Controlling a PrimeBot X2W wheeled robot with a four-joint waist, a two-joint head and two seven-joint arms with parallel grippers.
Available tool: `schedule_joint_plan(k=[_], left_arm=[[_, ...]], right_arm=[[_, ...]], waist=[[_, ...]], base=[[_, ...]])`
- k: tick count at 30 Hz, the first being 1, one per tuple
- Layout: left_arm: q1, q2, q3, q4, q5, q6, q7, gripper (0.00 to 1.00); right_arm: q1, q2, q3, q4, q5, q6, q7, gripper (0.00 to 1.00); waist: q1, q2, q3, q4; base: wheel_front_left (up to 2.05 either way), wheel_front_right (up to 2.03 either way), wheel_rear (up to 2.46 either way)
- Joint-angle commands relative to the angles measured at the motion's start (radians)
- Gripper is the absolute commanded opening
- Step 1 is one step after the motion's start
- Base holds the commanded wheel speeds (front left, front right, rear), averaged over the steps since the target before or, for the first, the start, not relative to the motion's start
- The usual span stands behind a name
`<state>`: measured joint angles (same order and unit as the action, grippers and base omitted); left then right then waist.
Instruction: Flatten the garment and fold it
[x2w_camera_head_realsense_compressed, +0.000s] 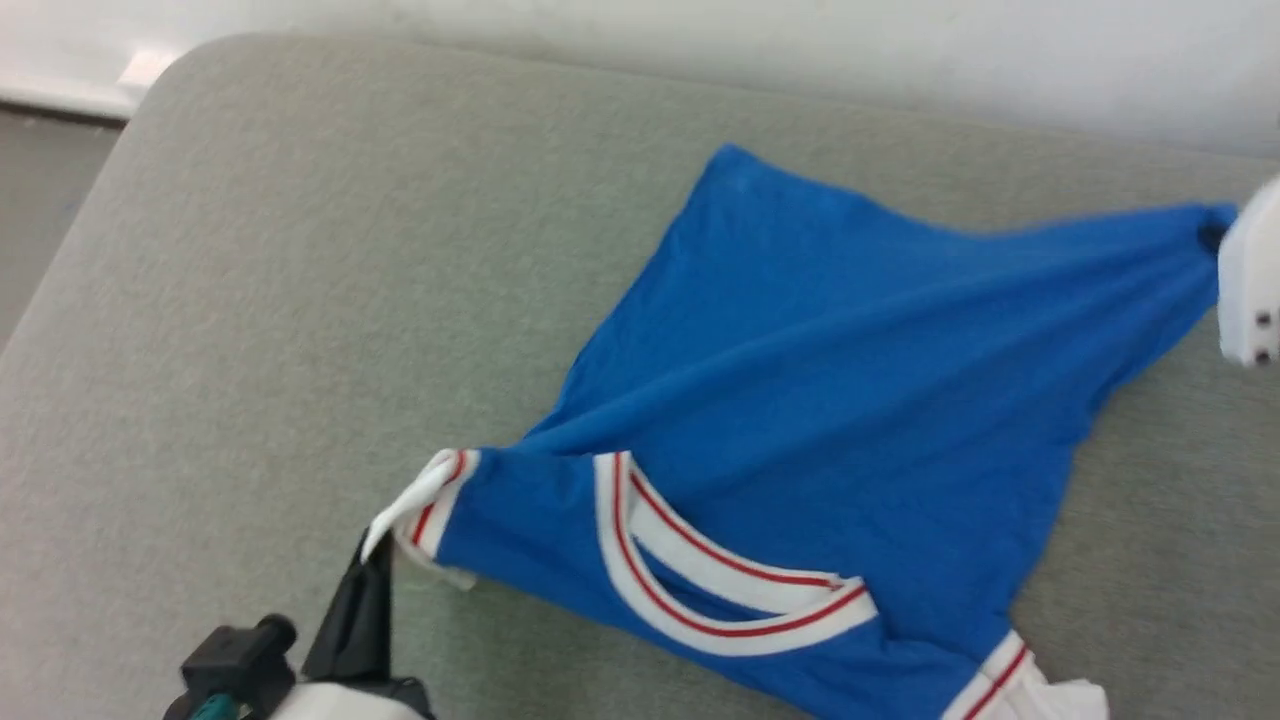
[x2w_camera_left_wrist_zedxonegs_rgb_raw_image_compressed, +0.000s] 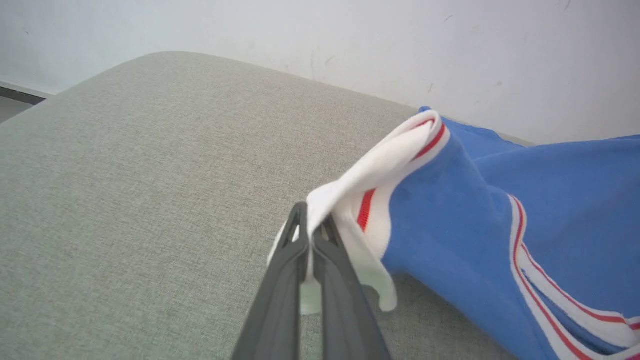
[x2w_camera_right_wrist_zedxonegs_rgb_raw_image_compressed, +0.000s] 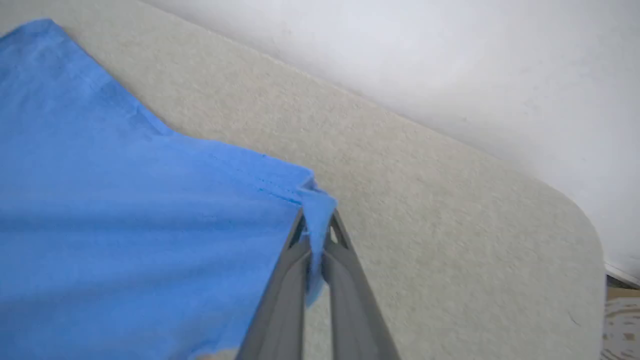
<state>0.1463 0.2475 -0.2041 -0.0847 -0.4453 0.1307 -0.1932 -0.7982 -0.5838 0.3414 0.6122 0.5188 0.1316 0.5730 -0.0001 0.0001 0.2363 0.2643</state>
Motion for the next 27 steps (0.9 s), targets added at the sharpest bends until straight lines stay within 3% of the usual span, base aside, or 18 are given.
schedule_joint_plan(k=[1, 5, 9, 13, 18, 19, 20, 21, 24, 27], left_arm=[[0.01, 0.008, 0.011, -0.001, -0.006, 0.01, 0.001, 0.0], [0.062, 0.032, 0.052, -0.013, -0.016, 0.04, 0.014, 0.0], [0.102, 0.048, 0.075, -0.029, -0.022, 0.062, 0.031, 0.0], [0.127, 0.05, 0.088, -0.028, -0.033, 0.073, 0.035, 0.0], [0.135, 0.051, 0.079, -0.016, -0.043, 0.068, 0.049, 0.0], [0.134, 0.052, 0.075, -0.012, -0.045, 0.064, 0.053, 0.0], [0.135, 0.054, 0.073, -0.008, -0.044, 0.063, 0.056, 0.0], [0.136, 0.055, 0.071, -0.003, -0.045, 0.062, 0.057, 0.0], [0.134, 0.056, 0.067, 0.005, -0.045, 0.061, 0.058, 0.0], [0.128, 0.057, 0.064, 0.008, -0.045, 0.06, 0.058, 0.0]], right_arm=[[0.034, -0.019, 0.003, -0.012, 0.009, -0.001, 0.003, 0.0], [0.232, -0.087, -0.029, -0.167, 0.059, -0.001, 0.059, 0.0], [0.489, -0.108, -0.131, -0.319, 0.081, -0.001, 0.106, 0.0], [0.79, -0.016, -0.291, -0.443, 0.087, -0.001, 0.097, 0.0], [1.093, 0.193, -0.463, -0.577, 0.082, -0.001, 0.117, 0.0], [1.139, 0.229, -0.478, -0.601, 0.077, -0.001, 0.137, 0.1], [1.175, 0.263, -0.491, -0.63, 0.074, -0.001, 0.15, 0.35], [1.199, 0.297, -0.509, -0.658, 0.073, -0.001, 0.151, 1.0], [1.228, 0.358, -0.546, -0.736, 0.046, -0.001, 0.117, 1.0], [1.172, 0.4, -0.597, -0.787, -0.001, -0.001, -0.017, 1.0]], waist=[[0.0001, -0.0001, -0.095, -0.105], [0.0001, -0.0001, -0.136, -0.182], [0.0001, -0.0001, -0.158, -0.244], [0.0001, -0.0001, -0.179, -0.286], [0.0001, -0.0001, -0.181, -0.303], [0.0001, -0.0001, -0.18, -0.304], [0.0001, -0.0001, -0.18, -0.307], [0.0001, -0.0001, -0.179, -0.31], [0.0001, -0.0001, -0.173, -0.311], [0.0001, -0.0001, -0.165, -0.31]], base=[[0.0, 0.0, 0.0], [0.0, 0.0, 0.0], [0.0, 0.0, 0.0], [0.0, 0.0, 0.0], [0.0, 0.0, 0.0], [0.0, 0.0, 0.0], [0.0, 0.0, 0.0], [0.0, 0.0, 0.0], [0.0, 0.0, 0.0], [0.0, 0.0, 0.0]])
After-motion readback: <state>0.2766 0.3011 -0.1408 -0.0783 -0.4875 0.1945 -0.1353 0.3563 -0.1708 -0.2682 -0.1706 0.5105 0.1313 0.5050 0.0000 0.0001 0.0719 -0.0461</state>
